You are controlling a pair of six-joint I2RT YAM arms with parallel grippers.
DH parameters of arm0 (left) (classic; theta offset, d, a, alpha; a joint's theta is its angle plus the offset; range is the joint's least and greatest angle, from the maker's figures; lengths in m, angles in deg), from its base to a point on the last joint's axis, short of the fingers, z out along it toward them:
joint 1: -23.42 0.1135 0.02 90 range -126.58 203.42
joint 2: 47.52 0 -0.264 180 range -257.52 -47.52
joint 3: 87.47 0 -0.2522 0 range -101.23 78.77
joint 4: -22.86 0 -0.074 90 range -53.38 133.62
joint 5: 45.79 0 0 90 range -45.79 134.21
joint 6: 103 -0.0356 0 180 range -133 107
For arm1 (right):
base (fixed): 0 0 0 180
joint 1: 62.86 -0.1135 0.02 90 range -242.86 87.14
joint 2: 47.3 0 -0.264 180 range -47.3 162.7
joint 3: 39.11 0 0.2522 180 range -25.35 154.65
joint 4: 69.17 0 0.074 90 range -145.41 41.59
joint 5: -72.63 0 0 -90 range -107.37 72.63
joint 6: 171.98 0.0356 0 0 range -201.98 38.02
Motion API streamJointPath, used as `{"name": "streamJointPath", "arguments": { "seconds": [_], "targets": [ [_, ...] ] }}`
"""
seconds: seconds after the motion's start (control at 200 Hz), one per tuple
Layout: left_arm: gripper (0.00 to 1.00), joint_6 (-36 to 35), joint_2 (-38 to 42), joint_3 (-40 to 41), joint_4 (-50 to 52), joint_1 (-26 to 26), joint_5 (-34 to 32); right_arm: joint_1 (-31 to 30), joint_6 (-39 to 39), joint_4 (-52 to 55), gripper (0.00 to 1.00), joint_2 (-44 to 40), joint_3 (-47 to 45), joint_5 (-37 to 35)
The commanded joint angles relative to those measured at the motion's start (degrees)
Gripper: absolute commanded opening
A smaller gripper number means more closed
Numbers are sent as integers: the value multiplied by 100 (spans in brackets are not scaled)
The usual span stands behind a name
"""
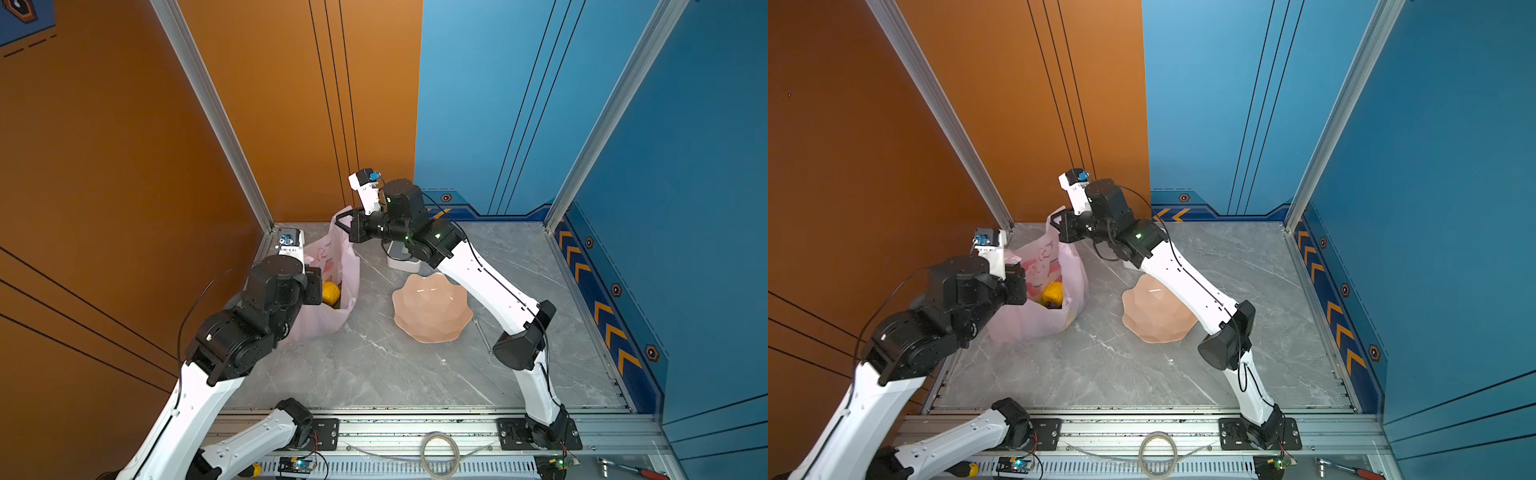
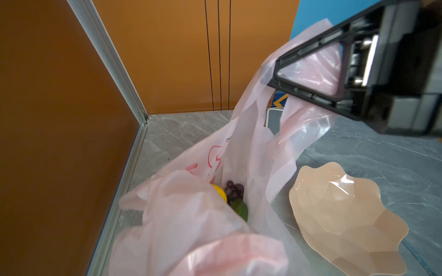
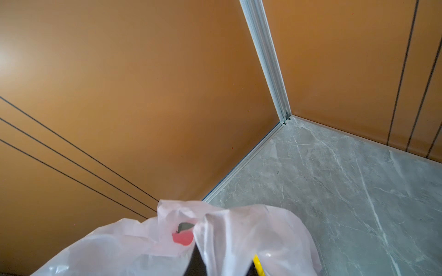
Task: Place the fruits into the plastic bag
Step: Shake the plastic bag at the center of the table.
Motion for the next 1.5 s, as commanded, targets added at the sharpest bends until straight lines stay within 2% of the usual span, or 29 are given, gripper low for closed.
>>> {"name": "streamJointPath", "arguments": {
  "seconds": [0.0, 0.135, 0.365, 0.526, 0.726, 0.756, 0.916, 0.971, 1.051, 1.166, 1.267, 1.377, 1.412, 1.497],
  "targets": [
    [0, 219, -22, 256, -420, 424, 1275, 235, 314, -526, 0, 87, 39, 436],
    [0, 496, 49, 862, -644, 539, 1749, 281, 208, -525, 0, -101, -761, 602],
    [0, 995, 507, 1806, -824, 548, 2274, 347, -97, -630, 0, -907, -2180, 418],
    [0, 1238, 734, 2122, -824, 553, 2525, 387, -75, -672, 0, -1073, -2430, 431],
    [0, 1298, 800, 2129, -821, 565, 2655, 308, -57, -671, 0, -1135, -2556, 497],
    [0, 1298, 799, 2129, -821, 572, 2682, 291, -58, -666, 4, -1151, -2592, 510],
    [15, 1316, 890, 2242, -822, 626, 2765, 273, -66, -671, 18, -1281, -2868, 526],
    [21, 1315, 942, 2269, -816, 657, 2784, 272, -72, -683, 28, -1345, -2999, 474],
    [29, 1323, 1007, 2269, -786, 726, 2840, 272, -57, -700, 35, -1412, -3160, 454],
    [36, 1359, 1073, 2452, -722, 845, 2969, 272, -60, -693, 43, -1495, -3340, 428],
    [48, 1394, 1132, 2502, -717, 923, 3111, 270, -66, -692, 60, -1604, -3496, 403],
    [70, 1400, 1212, 2506, -644, 962, 3176, 293, -97, -684, 81, -1792, -3712, 326],
    [75, 1396, 1236, 2485, -613, 970, 3180, 314, -106, -684, 99, -1877, -3796, 269],
    [85, 1356, 1311, 2429, -484, 994, 3172, 366, -128, -674, 100, -2095, -4095, 113]
  ]
}}
